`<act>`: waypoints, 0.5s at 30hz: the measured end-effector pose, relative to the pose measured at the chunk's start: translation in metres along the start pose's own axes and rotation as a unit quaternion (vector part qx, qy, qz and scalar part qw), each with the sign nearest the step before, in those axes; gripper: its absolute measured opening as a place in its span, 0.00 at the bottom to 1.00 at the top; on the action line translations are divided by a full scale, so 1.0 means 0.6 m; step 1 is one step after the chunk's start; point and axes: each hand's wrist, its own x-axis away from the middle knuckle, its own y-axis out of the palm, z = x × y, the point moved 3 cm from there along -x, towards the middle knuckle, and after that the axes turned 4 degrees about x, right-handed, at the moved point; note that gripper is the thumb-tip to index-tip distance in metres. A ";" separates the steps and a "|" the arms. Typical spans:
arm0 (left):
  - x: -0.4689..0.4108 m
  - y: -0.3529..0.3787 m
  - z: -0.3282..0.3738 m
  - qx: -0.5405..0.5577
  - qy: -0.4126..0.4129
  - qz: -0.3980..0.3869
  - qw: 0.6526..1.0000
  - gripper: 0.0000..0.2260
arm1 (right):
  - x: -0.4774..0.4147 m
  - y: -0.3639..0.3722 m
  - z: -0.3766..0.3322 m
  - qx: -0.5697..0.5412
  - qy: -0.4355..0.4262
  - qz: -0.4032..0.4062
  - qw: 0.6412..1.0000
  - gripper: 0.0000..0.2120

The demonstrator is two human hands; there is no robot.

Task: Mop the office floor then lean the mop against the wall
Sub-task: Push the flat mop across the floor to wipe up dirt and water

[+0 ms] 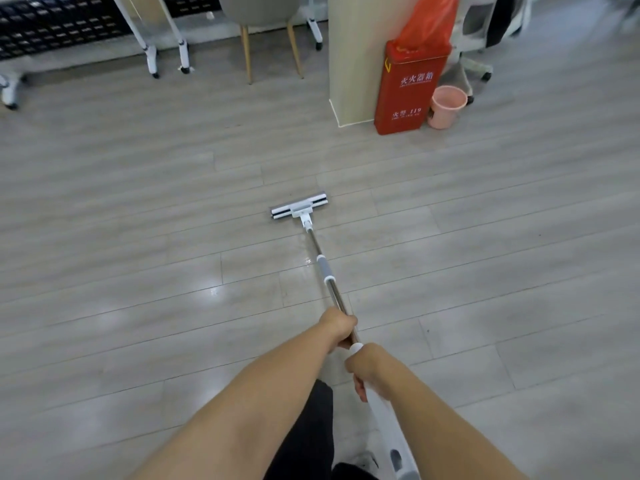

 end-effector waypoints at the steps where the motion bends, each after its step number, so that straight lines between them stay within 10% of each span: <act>1: 0.008 0.002 -0.001 0.004 0.000 -0.001 1.000 0.11 | 0.008 0.002 -0.001 0.022 -0.005 -0.001 1.000 0.03; 15: -0.106 -0.081 0.068 0.052 -0.006 0.015 0.999 0.10 | -0.060 -0.007 -0.151 0.057 0.011 -0.018 0.998 0.11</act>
